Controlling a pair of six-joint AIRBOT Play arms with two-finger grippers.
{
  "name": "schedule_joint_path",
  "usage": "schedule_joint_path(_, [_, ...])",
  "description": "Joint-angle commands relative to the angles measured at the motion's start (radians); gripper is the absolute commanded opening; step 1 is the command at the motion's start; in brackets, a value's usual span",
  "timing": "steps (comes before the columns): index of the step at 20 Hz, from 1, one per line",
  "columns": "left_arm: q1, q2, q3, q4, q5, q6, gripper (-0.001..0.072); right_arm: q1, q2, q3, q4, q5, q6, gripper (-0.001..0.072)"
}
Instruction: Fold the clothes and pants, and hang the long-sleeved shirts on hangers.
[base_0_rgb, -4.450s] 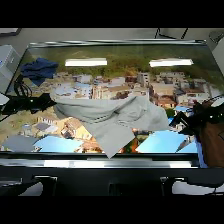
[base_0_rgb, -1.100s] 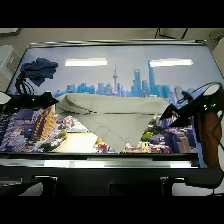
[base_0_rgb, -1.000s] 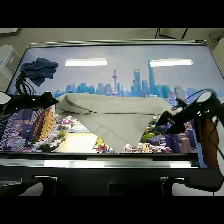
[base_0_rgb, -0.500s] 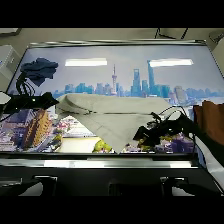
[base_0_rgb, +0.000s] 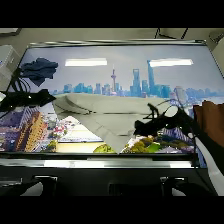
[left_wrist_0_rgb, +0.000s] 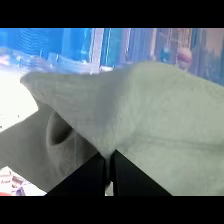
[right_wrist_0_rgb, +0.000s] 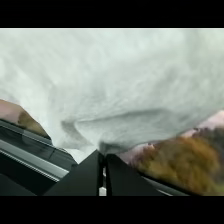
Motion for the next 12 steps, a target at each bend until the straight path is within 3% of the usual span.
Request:
schedule_joint_path(1, [0.013,0.077,0.174,-0.010,0.015,0.017,0.0029,-0.051,0.159,0.301,-0.157,-0.010,0.039,0.0036])
schedule_joint_path(7, [0.015,0.288,0.765,-0.040,0.172,-0.006,0.0029,-0.208,0.373,1.052,-0.428,-0.187,0.035,0.0038])
schedule_joint_path(12, [0.015,0.445,0.845,-0.035,0.307,-0.023,0.0028,-0.208,0.488,1.173,-0.478,-0.327,0.030,0.0039])
